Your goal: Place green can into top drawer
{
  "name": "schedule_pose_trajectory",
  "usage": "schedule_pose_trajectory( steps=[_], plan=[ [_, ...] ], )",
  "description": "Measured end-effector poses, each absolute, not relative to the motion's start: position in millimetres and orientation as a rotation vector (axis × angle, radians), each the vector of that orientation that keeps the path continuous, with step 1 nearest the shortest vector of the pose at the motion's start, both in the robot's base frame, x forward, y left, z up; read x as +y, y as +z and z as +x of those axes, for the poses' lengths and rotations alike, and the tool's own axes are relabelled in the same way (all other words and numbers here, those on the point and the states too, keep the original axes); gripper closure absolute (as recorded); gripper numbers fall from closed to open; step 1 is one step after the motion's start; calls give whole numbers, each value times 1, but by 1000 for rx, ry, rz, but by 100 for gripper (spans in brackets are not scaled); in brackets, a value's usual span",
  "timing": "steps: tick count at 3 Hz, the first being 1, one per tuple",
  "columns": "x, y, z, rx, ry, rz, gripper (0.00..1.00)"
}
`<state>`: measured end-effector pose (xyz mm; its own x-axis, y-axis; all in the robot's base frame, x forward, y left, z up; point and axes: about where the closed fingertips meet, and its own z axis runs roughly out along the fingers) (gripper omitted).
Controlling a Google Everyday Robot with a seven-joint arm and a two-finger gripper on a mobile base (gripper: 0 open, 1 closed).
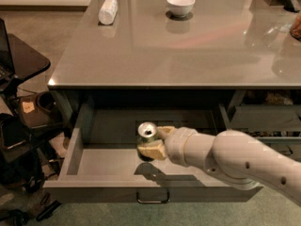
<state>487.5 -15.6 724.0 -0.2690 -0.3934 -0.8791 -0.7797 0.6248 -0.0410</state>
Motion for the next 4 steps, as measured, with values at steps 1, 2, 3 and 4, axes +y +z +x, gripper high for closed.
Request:
schedule_pose_trajectory(
  steps=[1, 2, 3, 4],
  plan=[
    [-4, 692, 476, 1901, 514, -976, 100],
    [9, 670, 471, 1899, 517, -1011, 100],
    [9, 669, 472, 1900, 517, -1010, 81],
    [9, 669, 472, 1900, 517, -1010, 58]
  ],
)
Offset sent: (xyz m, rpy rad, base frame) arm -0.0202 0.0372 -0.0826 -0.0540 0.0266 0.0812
